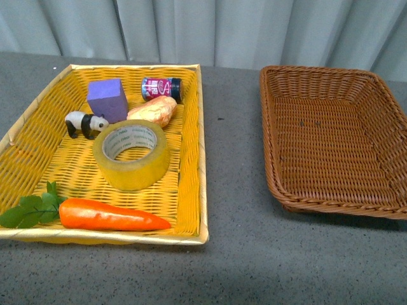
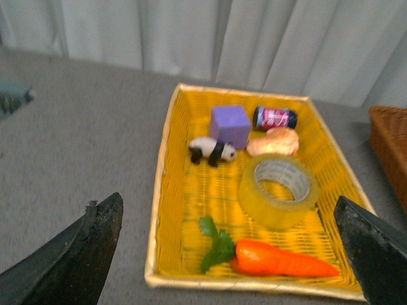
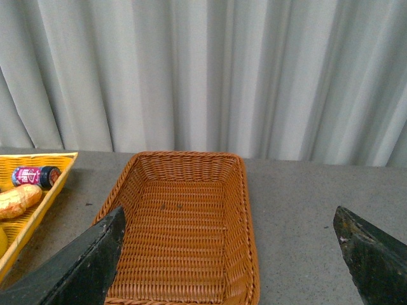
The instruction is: Move tape to another basket
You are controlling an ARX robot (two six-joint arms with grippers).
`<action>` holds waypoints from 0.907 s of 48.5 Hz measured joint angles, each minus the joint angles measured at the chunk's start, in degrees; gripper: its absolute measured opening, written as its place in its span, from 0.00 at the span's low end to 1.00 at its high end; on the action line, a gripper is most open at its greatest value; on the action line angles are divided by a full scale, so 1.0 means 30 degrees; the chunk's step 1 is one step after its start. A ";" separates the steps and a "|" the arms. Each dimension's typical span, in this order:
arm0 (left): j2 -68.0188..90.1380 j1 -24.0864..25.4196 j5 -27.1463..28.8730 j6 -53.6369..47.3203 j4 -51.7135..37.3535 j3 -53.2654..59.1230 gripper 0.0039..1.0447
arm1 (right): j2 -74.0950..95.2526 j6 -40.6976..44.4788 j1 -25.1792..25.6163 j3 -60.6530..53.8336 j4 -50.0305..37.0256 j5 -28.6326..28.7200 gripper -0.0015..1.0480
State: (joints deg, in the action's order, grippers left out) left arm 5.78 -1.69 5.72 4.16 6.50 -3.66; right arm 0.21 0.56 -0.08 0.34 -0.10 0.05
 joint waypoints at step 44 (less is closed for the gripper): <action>3.2931 -0.3541 0.0576 0.4306 -0.4881 -1.4484 0.94 | 0.0000 0.0000 0.0000 0.0000 0.0000 0.0007 0.91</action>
State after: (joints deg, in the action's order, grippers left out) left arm 104.57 -12.32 7.44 17.08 -8.14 -47.11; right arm 0.21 0.56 -0.08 0.34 -0.10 0.08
